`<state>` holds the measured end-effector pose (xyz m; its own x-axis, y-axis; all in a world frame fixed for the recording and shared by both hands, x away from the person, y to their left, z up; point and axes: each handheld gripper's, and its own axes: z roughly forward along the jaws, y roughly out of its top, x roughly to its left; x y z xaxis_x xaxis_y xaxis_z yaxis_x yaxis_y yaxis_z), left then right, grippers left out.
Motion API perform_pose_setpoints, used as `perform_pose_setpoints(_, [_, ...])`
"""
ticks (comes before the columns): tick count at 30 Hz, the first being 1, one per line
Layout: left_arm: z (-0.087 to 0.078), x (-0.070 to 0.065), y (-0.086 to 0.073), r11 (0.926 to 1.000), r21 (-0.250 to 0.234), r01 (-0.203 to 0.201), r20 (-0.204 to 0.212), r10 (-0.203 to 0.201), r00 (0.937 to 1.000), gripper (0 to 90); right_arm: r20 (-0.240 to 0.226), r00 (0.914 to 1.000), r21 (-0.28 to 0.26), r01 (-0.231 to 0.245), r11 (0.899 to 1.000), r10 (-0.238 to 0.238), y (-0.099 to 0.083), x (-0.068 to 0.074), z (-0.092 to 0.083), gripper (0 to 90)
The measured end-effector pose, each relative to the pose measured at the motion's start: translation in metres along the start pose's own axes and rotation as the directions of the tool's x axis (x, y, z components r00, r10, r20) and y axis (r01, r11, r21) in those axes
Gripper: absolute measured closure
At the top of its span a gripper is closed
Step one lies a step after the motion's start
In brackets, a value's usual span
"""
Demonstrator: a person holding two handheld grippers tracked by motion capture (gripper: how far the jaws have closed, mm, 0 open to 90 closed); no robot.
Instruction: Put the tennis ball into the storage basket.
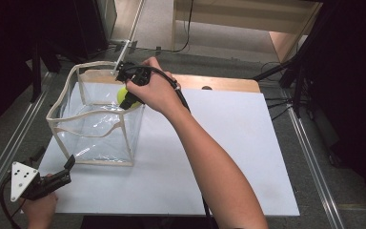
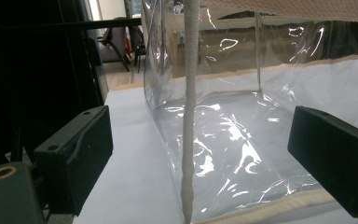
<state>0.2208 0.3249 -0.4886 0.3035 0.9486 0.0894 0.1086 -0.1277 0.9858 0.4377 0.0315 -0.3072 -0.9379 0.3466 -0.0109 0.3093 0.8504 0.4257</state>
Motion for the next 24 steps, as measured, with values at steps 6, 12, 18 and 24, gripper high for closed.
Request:
perform_pose_setpoints(6, [0.0, 0.0, 0.0, 1.0, 0.001, 0.001, -0.001, -0.001, 1.0, 6.9, -0.006, 1.0, 0.013, 0.006, 1.0, -0.006, -0.003, 0.0, 0.003, 21.2])
perform_pose_setpoints(12, [0.0, 0.0, 0.0, 1.0, 0.002, -0.001, 0.0, 0.001, 1.0, 6.9, 0.028, 0.9994, -0.05, -0.018, 0.999, 0.02, -0.008, -0.001, -0.009, 9.1])
perform_pose_setpoints(18, [0.0, 0.0, 0.0, 1.0, 0.003, -0.003, -0.001, 0.003, 1.0, 6.9, 0.055, 0.9979, -0.097, -0.029, 0.995, 0.035, -0.018, 0.001, -0.024, 6.1])
perform_pose_setpoints(24, [0.0, -0.001, 0.0, 1.0, 0.001, -0.002, -0.002, 0.002, 1.0, 6.9, 0.071, 0.9956, -0.114, -0.052, 0.992, 0.06, -0.031, 0.003, -0.033, 0.0])
